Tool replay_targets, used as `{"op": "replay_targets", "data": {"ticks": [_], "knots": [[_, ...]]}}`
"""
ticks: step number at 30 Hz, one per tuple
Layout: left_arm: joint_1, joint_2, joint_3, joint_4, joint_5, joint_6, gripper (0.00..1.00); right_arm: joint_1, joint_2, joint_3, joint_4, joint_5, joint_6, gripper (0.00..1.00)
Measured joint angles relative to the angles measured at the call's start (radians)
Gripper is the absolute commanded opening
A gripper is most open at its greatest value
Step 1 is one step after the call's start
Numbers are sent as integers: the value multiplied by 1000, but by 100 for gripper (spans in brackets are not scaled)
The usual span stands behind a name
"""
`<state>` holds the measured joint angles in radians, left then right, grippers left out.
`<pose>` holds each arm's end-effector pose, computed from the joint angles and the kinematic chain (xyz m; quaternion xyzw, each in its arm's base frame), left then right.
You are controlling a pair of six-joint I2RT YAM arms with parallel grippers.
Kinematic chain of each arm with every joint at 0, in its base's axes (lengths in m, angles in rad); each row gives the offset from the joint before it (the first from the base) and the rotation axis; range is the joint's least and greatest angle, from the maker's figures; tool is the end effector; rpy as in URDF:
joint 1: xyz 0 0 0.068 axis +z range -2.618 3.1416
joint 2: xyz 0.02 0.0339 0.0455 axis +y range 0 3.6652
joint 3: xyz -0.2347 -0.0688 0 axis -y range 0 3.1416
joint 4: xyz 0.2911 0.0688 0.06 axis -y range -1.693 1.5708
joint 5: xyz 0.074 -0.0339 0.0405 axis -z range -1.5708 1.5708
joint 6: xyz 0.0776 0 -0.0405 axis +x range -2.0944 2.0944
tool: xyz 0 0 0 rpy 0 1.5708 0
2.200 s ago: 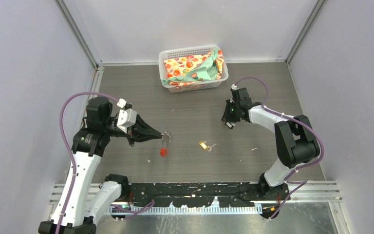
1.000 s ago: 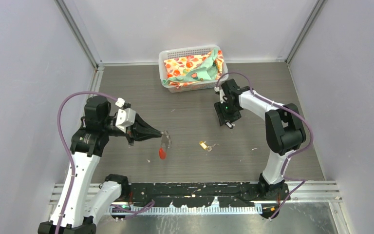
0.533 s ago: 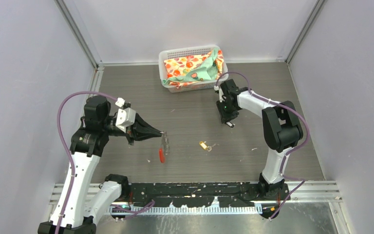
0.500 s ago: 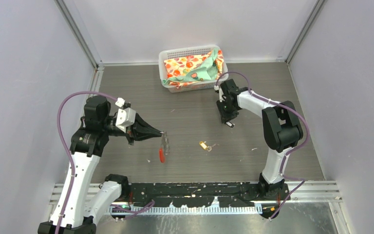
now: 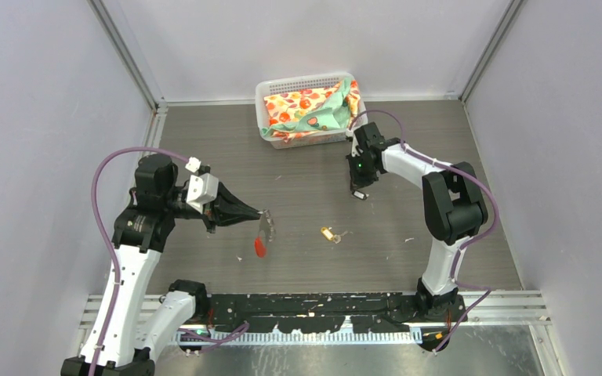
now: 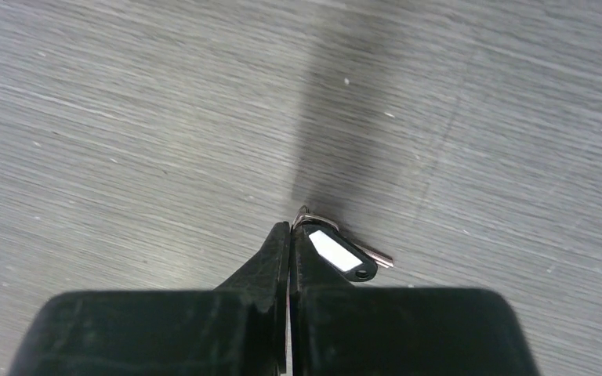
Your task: Put the keys on the keyring
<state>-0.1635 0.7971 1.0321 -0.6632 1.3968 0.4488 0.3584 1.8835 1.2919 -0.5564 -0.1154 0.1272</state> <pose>0.1895 -0.1087 0.3712 0.5257 0.5095 -0.4765 0.4868 0.3989 0.1589 0.0865 -0.1246 0.9682 0.1051 0.1898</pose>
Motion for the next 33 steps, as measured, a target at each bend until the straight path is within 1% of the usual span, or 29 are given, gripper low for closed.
{"op": "replay_targets", "data": {"ticks": [6, 10, 14, 16, 19, 24, 26, 29, 33], "knots": [[0, -2, 0, 0, 0, 0, 0, 35, 0, 0, 61, -67, 84, 1], [0, -5, 0, 0, -1, 0, 0, 97, 0, 11, 94, -109, 130, 1], [0, -8, 0, -1, -2, 1, 0, 161, 0, 25, 122, -145, 142, 1], [0, -11, 0, -3, -3, 5, 0, 190, -6, 17, 139, -168, 129, 1], [0, -13, 0, -9, -1, 10, 0, 222, -69, -58, 181, -228, 86, 1], [0, -29, -23, -10, 12, 34, 0, 242, -356, -262, 256, -349, -10, 1], [0, -44, -43, -10, 18, 37, 0, 255, -418, -275, 286, -401, -32, 1], [0, -58, -58, -10, 19, 39, 0, 292, -412, -262, 325, -449, -60, 1], [0, -74, -69, -9, 23, 38, 0, 388, -318, -257, 343, -493, -77, 1]]}}
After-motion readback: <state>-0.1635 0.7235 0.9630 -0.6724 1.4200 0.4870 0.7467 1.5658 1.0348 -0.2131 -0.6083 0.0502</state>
